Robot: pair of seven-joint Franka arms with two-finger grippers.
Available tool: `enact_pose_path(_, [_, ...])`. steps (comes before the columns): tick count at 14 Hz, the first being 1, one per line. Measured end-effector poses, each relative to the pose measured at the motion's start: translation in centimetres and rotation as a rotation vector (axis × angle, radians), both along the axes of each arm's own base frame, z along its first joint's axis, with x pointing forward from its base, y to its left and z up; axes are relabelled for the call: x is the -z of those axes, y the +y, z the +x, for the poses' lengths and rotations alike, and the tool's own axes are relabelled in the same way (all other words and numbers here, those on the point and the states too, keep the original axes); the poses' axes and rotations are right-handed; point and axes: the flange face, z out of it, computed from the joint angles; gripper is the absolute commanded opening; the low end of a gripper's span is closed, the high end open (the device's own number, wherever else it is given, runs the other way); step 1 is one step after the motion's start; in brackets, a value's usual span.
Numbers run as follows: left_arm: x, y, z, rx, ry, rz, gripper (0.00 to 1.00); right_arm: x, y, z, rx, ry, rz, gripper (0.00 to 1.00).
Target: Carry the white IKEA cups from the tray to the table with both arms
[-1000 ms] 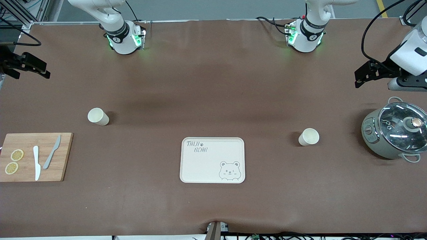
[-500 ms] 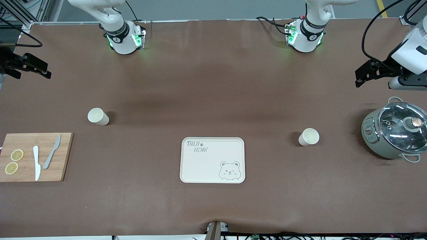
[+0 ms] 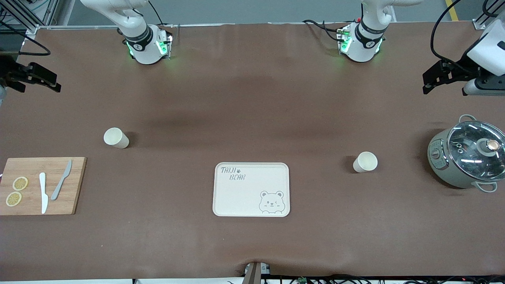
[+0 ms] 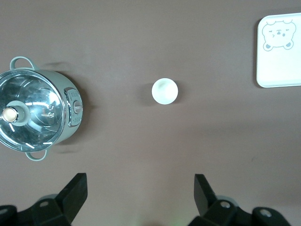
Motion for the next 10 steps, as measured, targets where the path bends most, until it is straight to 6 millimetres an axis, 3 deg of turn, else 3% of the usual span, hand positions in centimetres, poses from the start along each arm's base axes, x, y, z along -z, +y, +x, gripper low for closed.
enact_pose_path(10, [0.28, 0.35, 0.32, -0.006, 0.005, 0.0, 1.0, 0.85, -0.12, 0.42, 0.003, 0.037, 0.0, 1.0])
